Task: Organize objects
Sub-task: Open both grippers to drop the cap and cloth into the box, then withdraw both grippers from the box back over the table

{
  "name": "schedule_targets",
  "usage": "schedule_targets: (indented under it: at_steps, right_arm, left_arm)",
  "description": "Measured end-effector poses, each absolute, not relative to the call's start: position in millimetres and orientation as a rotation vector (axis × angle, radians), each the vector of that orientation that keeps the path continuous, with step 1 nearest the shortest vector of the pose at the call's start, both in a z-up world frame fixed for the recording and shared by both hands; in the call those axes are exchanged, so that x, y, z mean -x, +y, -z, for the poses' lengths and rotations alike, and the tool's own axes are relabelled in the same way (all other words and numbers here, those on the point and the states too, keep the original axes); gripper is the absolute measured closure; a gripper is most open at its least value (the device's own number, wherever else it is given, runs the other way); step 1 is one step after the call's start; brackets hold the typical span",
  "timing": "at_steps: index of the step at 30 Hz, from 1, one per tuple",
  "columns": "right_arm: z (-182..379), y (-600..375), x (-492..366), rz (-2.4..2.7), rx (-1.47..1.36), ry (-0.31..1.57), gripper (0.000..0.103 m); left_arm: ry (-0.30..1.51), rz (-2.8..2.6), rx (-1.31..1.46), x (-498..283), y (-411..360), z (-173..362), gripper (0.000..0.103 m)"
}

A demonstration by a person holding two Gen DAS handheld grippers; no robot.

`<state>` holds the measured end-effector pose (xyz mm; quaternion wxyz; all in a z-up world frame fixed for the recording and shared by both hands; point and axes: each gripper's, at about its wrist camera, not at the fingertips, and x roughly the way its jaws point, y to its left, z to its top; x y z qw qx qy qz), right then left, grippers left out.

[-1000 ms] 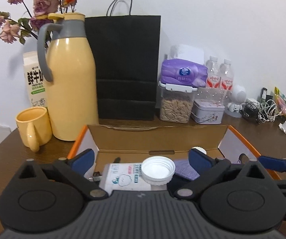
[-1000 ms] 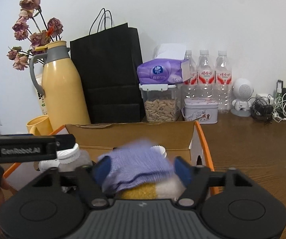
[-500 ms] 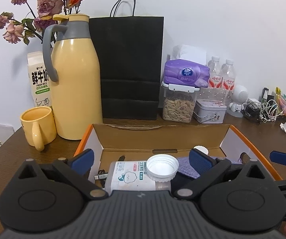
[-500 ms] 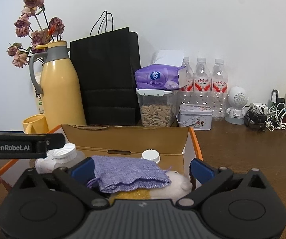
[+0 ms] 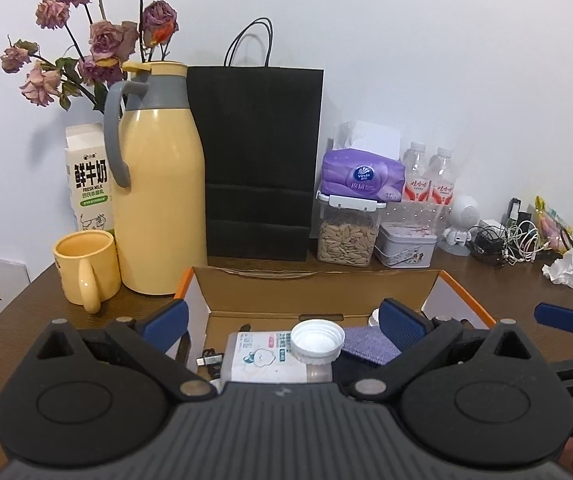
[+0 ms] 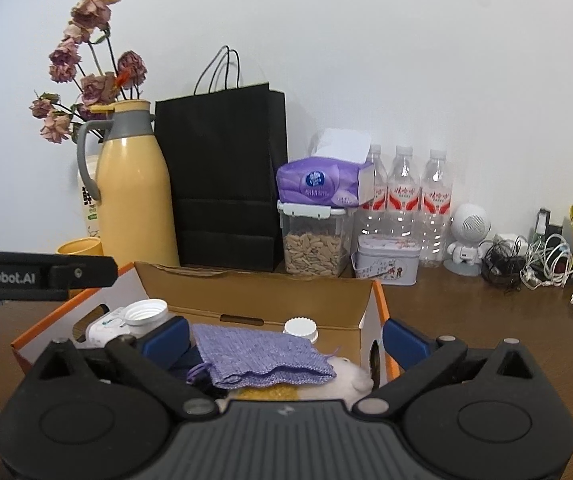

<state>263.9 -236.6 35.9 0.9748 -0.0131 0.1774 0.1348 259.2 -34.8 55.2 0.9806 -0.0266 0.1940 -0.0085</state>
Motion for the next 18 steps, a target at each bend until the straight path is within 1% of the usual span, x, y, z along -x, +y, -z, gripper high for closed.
schedule_targets:
  at_steps: [11,18]
  right_arm:
    - [-45.5,-239.0,-214.3,-0.288,0.092,0.308,0.000]
    - [-41.8,-244.6,-179.7,-0.297,0.105,0.324,0.000]
  left_arm:
    - [0.417,0.025,0.015,-215.3,-13.2,-52.6,0.000]
    - [0.455,-0.006,-0.004,-185.3,8.5,-45.9,0.000]
